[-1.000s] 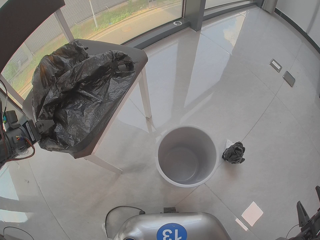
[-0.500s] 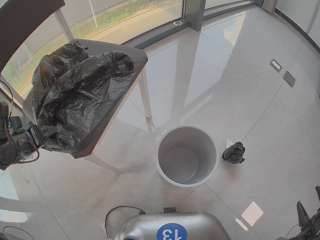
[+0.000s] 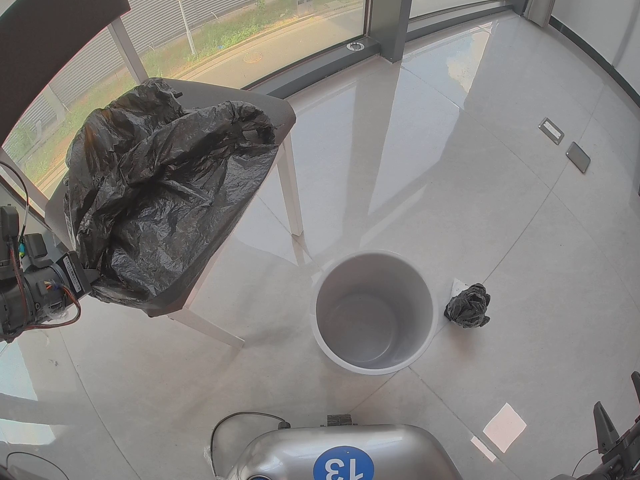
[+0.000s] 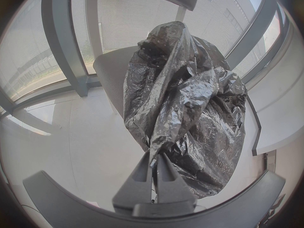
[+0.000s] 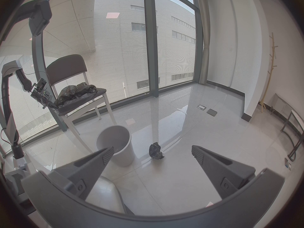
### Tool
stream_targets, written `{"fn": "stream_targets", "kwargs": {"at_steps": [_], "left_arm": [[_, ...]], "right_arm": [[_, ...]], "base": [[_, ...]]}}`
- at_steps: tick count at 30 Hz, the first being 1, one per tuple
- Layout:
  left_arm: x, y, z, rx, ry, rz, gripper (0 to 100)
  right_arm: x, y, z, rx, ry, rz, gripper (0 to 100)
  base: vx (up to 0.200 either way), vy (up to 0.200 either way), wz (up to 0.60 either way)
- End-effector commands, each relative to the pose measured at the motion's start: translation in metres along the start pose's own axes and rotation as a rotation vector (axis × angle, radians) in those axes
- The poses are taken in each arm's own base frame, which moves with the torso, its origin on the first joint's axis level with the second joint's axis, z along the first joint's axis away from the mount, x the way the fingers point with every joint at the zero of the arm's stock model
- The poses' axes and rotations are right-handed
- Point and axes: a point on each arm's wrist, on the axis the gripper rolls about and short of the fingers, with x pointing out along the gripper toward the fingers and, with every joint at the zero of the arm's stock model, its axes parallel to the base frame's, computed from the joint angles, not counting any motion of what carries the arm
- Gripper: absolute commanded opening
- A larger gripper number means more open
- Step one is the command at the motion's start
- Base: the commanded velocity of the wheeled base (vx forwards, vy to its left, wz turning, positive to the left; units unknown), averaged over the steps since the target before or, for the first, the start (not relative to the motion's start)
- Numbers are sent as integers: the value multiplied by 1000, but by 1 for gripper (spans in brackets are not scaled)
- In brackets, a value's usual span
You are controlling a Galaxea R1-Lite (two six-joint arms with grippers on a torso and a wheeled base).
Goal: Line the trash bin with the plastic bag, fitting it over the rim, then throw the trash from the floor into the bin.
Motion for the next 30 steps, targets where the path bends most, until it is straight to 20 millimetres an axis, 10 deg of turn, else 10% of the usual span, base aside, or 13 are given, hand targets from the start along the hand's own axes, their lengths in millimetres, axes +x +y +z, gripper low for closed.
{"fn": "stream_targets", "kwargs": {"at_steps": [1, 21, 23, 24, 26, 30], "left_arm": [[-5, -2, -3, 39, -8, -6, 0], [-56, -21, 4, 269, -78, -184, 0], [-57, -26, 10, 290, -73, -189, 0], [-56, -30, 17, 306, -72, -190, 0], [-55, -35, 24, 341, -80, -198, 0], [-56, -51, 31, 500, -106, -263, 0]], "right_arm": [[0, 0, -5, 0, 0, -1, 100], [-1, 1, -1, -43, -13, 25, 100], [-12, 1, 28, -41, -121, 98, 100], [-9, 2, 83, -1, -121, 180, 100], [14, 4, 125, 153, -14, 217, 100], [41, 6, 120, 193, 152, 227, 100]], "base": [[0, 0, 0], [0, 0, 0], [0, 0, 0], [0, 0, 0], [0, 0, 0], [0, 0, 0]]}}
